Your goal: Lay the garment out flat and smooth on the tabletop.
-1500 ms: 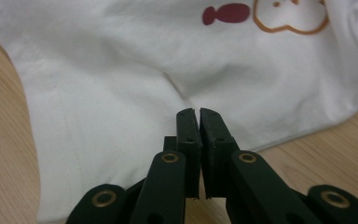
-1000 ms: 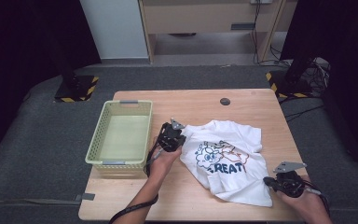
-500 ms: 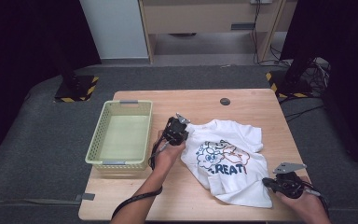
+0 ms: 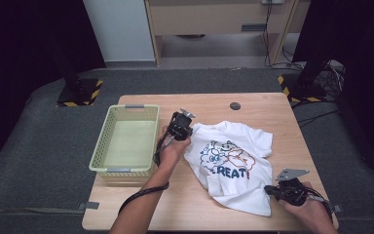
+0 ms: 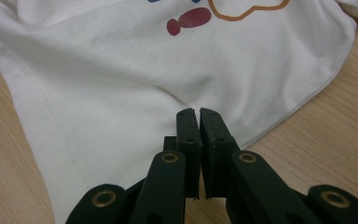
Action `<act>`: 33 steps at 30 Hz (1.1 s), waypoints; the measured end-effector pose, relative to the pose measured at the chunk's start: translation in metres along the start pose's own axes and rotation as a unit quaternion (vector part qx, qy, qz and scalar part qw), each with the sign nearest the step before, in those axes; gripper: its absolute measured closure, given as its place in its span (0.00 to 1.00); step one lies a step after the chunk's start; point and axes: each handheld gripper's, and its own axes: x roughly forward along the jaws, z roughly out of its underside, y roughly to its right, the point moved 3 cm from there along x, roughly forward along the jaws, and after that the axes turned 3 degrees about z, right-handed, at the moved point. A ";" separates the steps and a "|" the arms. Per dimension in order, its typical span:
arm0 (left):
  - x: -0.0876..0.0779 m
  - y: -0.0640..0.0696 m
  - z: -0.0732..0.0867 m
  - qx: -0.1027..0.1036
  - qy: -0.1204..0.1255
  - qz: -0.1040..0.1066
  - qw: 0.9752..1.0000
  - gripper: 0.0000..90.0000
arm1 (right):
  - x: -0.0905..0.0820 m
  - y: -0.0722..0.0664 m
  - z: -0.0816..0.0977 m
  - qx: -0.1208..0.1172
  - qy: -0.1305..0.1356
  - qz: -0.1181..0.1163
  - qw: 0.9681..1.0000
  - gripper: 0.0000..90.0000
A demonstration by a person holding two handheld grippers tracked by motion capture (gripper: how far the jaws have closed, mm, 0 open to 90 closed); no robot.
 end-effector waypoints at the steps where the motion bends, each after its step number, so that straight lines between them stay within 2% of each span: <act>1: 0.000 0.000 0.000 0.000 0.000 0.000 1.000 0.94 | -0.001 -0.001 0.000 -0.002 0.000 0.000 1.000 0.97; 3: -0.003 -0.001 0.010 -0.009 -0.007 -0.006 1.000 0.91 | -0.002 -0.004 0.000 -0.005 0.000 -0.001 1.000 0.97; 7: -0.012 0.000 0.014 -0.018 0.003 -0.016 1.000 0.67 | -0.006 -0.006 0.000 -0.004 0.012 0.004 1.000 0.95; 8: -0.016 0.001 0.015 -0.019 0.010 -0.019 1.000 0.67 | -0.006 -0.006 0.000 -0.004 0.012 0.004 1.000 0.93; 9: -0.022 0.002 0.016 -0.018 0.016 -0.020 1.000 0.62 | -0.007 -0.006 0.000 -0.003 0.016 0.006 1.000 0.92; 12: -0.037 0.007 0.022 -0.014 0.027 -0.014 0.999 0.57 | -0.009 -0.008 0.003 -0.005 0.018 0.013 1.000 0.84; 17: -0.050 0.023 0.040 -0.005 0.034 0.004 0.999 0.54 | -0.009 -0.012 0.007 -0.003 0.017 0.014 1.000 0.78; 21: -0.054 0.036 0.054 0.007 0.035 0.013 0.999 0.53 | -0.008 -0.018 0.006 -0.008 0.015 0.014 1.000 0.71; 28: -0.054 0.059 0.073 0.017 0.041 0.039 0.998 0.49 | -0.005 -0.023 0.006 -0.007 0.015 0.018 1.000 0.62; 33: -0.052 0.073 0.084 0.025 0.041 0.055 0.997 0.47 | -0.004 -0.022 0.008 -0.003 0.012 0.020 1.000 0.56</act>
